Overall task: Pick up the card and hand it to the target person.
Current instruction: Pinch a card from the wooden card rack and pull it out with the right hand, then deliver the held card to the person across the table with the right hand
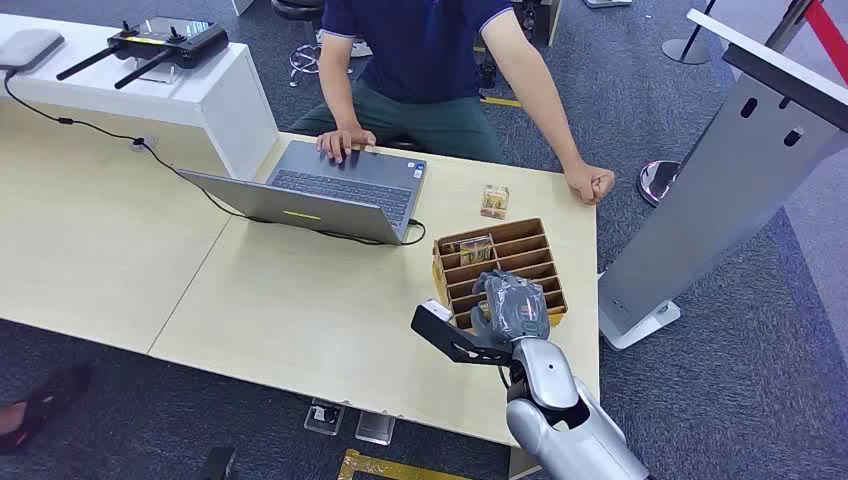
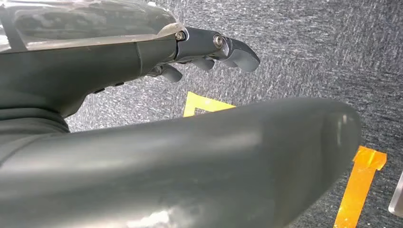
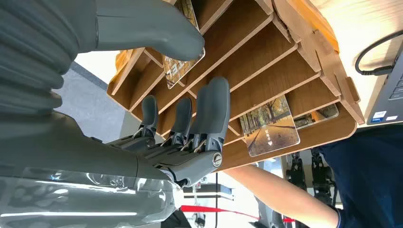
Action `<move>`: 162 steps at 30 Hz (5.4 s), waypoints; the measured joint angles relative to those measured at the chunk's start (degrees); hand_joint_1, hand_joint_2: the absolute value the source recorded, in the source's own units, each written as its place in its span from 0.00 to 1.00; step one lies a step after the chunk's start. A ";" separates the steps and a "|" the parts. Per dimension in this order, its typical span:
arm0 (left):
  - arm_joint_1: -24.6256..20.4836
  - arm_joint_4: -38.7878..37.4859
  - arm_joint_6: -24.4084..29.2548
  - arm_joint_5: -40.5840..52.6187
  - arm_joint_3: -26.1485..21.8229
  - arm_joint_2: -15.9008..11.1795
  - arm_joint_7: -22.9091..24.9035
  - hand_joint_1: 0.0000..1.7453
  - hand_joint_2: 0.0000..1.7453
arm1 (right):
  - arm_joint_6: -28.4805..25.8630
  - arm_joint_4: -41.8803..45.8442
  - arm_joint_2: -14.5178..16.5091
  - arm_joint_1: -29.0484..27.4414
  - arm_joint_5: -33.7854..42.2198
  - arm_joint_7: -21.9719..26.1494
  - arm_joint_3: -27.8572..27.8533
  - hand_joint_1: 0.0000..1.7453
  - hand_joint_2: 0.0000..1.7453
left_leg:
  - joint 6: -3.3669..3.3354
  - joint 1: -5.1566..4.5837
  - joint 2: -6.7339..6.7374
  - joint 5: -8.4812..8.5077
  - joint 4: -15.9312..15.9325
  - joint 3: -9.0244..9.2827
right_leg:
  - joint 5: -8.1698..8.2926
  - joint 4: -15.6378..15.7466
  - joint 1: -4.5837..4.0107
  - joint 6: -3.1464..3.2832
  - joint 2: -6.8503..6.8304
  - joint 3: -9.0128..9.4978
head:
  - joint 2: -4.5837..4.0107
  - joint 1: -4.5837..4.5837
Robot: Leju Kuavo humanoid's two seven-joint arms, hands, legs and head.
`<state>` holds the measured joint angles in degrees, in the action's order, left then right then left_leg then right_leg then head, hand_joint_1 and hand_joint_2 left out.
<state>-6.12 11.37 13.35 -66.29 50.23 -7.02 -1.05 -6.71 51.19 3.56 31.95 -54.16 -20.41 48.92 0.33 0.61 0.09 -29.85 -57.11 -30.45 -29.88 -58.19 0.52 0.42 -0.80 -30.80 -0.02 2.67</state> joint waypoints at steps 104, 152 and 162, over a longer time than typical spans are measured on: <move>0.05 0.00 0.26 -0.62 0.00 0.02 -0.89 0.00 0.00 | -12.41 7.23 1.45 11.89 7.50 10.15 -3.17 0.83 1.00 | 0.02 0.00 0.01 0.03 0.00 0.05 | 0.01 -0.03 0.00 0.01 0.01 0.04 | 0.00 -0.01; 0.26 -0.01 0.39 -1.20 0.71 0.01 -2.09 0.00 0.00 | 6.41 14.05 -5.21 -7.63 67.50 35.09 -18.58 0.00 1.00 | 0.01 0.00 -0.01 0.00 -0.02 0.09 | 0.00 0.03 0.00 0.00 0.00 0.02 | 0.00 -0.01; 0.48 -0.03 1.16 -2.57 0.50 -0.17 -2.19 0.00 0.00 | 10.24 20.92 -9.45 -18.90 67.46 38.47 -23.73 0.00 1.00 | 0.01 0.00 0.07 -0.02 -0.01 0.01 | 0.00 0.03 0.00 0.01 0.05 -0.02 | 0.00 0.00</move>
<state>-5.64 11.34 14.52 -68.86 50.72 -7.19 -3.24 3.53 72.11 -5.89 13.05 13.30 18.05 25.18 0.34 0.61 0.16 -29.87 -57.12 -30.43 -29.88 -58.15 0.53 0.43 -0.76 -30.81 -0.02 2.67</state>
